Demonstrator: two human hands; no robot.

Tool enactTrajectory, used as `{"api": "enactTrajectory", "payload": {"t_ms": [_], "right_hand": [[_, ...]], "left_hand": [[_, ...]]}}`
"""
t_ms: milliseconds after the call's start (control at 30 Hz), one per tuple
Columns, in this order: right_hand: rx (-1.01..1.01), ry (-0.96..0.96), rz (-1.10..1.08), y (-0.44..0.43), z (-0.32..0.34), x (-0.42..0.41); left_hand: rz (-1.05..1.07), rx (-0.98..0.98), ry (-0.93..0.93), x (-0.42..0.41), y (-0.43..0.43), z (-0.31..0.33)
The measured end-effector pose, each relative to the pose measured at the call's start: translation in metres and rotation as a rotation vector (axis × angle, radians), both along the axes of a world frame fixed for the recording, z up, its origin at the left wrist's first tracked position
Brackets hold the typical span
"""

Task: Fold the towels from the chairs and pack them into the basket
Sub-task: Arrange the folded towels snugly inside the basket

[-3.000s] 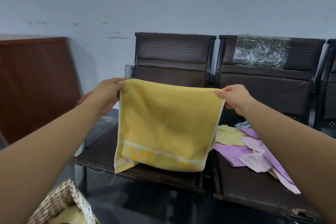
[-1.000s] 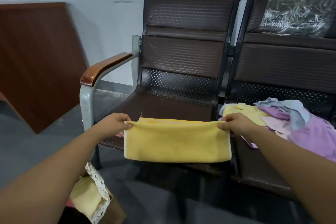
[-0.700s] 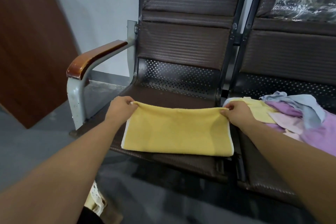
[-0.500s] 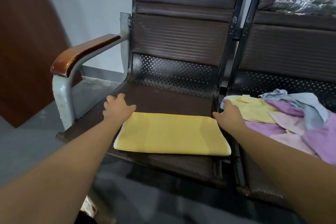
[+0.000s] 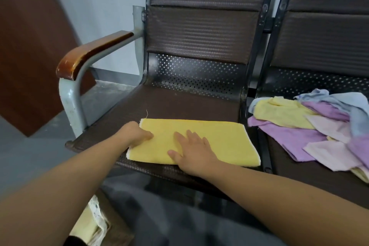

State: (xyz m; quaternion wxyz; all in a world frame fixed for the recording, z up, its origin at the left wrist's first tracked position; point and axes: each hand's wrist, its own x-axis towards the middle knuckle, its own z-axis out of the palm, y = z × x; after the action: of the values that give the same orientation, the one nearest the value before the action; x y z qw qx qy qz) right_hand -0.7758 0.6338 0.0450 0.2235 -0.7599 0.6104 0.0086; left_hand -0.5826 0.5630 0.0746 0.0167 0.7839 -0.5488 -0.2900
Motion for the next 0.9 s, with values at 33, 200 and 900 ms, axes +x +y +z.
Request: {"api": "enactTrajectory", "payload": {"t_ms": [33,200,900], "right_hand": [[0.021,0.030,0.030,0.001,-0.004,0.000],[0.064,0.037,0.084,-0.002,-0.007,-0.010],[0.099,-0.630,-0.664,-0.024,0.018,-0.040]], "left_hand": [[0.025,0.006,0.030,-0.001,0.001,0.000],[-0.075,-0.123,0.077,0.002,0.000,0.007],[-0.661,-0.359,0.088,-0.055,0.014,0.004]]}}
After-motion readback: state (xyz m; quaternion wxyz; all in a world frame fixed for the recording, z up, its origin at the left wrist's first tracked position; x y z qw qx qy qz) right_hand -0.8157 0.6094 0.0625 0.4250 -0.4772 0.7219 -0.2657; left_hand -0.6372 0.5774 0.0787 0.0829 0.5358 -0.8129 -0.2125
